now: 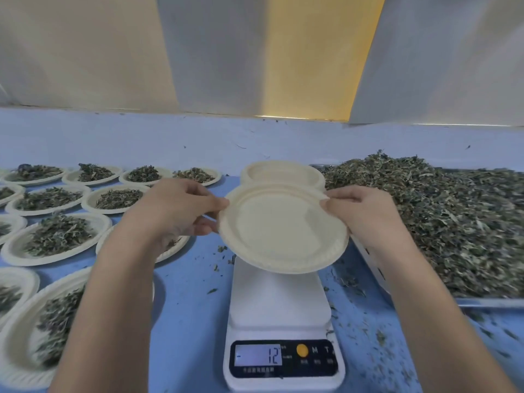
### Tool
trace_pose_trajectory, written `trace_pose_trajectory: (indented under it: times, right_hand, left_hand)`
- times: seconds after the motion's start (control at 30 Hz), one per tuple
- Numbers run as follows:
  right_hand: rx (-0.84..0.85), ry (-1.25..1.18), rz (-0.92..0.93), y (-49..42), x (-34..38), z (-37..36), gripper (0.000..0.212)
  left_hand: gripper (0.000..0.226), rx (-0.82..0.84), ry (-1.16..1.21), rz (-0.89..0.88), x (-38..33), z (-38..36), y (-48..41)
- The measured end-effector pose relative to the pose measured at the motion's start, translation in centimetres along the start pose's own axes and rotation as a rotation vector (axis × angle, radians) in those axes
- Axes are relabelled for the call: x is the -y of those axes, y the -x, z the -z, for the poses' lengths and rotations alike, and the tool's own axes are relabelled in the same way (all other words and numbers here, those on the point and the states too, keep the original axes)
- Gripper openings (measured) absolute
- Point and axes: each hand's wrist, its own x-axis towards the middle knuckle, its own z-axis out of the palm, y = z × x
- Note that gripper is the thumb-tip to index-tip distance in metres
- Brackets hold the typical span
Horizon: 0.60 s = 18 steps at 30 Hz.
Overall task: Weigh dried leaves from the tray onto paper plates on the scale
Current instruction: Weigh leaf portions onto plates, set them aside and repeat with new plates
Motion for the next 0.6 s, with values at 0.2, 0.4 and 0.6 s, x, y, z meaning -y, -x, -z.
trace_pose_trajectory:
  times: [0.2,0.4,0.6]
  right_hand:
    - [0.195,0.243,-0.158,-0.4,-1.9,-0.9,0.009]
    - [0.242,0.412,-0.171,-0.7,-3.6,-1.7,0.016]
    - [0.265,0.484,-0.154,-1.0,-4.6,-2.1,0.025]
  left_hand:
    - [0.015,0.187,-0.212,0.207,2.0,0.4,-0.9]
    - [0.017,0.265,-0.305,0.297,3.4,-0.2,-1.8]
    - [0.012,0.302,-0.368,0.358,4.0,-0.6,-2.0]
